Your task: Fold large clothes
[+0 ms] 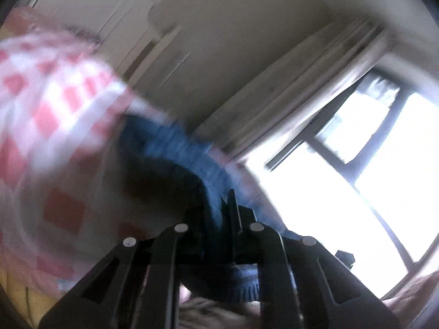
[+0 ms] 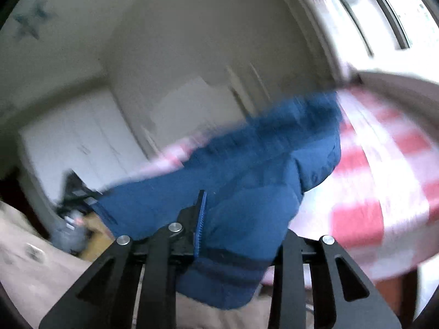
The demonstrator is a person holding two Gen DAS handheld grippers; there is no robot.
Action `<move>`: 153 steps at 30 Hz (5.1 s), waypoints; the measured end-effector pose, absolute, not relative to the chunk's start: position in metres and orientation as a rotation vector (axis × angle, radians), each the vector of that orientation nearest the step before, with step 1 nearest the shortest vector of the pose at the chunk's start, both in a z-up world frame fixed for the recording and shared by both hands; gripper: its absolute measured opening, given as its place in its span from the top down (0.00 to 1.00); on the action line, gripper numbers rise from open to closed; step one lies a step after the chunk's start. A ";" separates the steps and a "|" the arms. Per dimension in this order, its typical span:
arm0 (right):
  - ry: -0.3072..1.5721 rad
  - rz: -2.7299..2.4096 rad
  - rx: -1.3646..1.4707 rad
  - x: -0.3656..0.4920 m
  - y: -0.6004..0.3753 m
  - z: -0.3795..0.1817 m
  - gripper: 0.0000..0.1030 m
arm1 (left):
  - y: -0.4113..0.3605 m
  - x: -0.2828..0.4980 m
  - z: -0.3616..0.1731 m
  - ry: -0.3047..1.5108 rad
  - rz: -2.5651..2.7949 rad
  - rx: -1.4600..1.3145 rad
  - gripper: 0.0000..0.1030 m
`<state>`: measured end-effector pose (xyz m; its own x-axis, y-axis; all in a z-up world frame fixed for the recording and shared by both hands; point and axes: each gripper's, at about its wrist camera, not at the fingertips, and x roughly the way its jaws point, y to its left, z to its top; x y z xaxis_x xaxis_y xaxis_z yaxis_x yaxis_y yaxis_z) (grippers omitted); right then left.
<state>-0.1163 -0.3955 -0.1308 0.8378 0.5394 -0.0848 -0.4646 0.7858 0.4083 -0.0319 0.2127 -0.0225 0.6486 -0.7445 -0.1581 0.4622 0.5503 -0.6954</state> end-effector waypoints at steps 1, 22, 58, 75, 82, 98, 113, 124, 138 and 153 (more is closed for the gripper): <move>0.157 0.563 0.380 -0.126 -0.396 -0.116 0.69 | 0.219 -0.043 -0.005 0.411 -0.782 -0.675 0.89; 0.439 0.335 0.446 0.098 -0.396 -0.045 0.66 | 0.148 0.232 -0.069 0.816 -0.441 -0.725 0.39; 0.385 0.138 0.053 0.119 -0.401 -0.024 0.86 | 0.116 0.250 -0.005 0.686 -0.310 -0.187 0.94; 0.759 -0.023 0.249 0.222 -0.441 -0.149 0.78 | 0.131 0.322 -0.116 0.866 -0.154 -0.331 0.32; 0.700 0.217 0.335 0.149 -0.455 -0.115 0.71 | 0.201 0.229 -0.087 0.768 -0.282 -0.428 0.18; 0.524 0.326 0.314 -0.035 -0.450 -0.178 0.16 | 0.189 0.084 -0.154 0.793 -0.435 -0.345 0.03; 0.354 0.282 0.279 -0.059 -0.442 -0.160 0.75 | 0.142 0.063 -0.124 0.696 -0.476 -0.178 0.63; 0.398 0.271 0.317 -0.079 -0.446 -0.167 0.73 | 0.164 0.057 -0.133 0.714 -0.361 -0.156 0.26; -0.022 0.057 0.068 -0.046 -0.366 0.026 0.04 | 0.087 0.109 0.050 0.301 -0.172 -0.169 0.02; 0.809 0.014 -0.166 0.252 -0.268 -0.114 0.13 | -0.073 0.314 -0.141 0.944 -0.178 0.188 0.02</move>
<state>0.2524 -0.2685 -0.1141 0.6912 -0.0511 -0.7209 -0.0760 0.9868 -0.1428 0.3138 -0.0726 -0.1409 0.5745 -0.0692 -0.8156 0.2329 0.9690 0.0819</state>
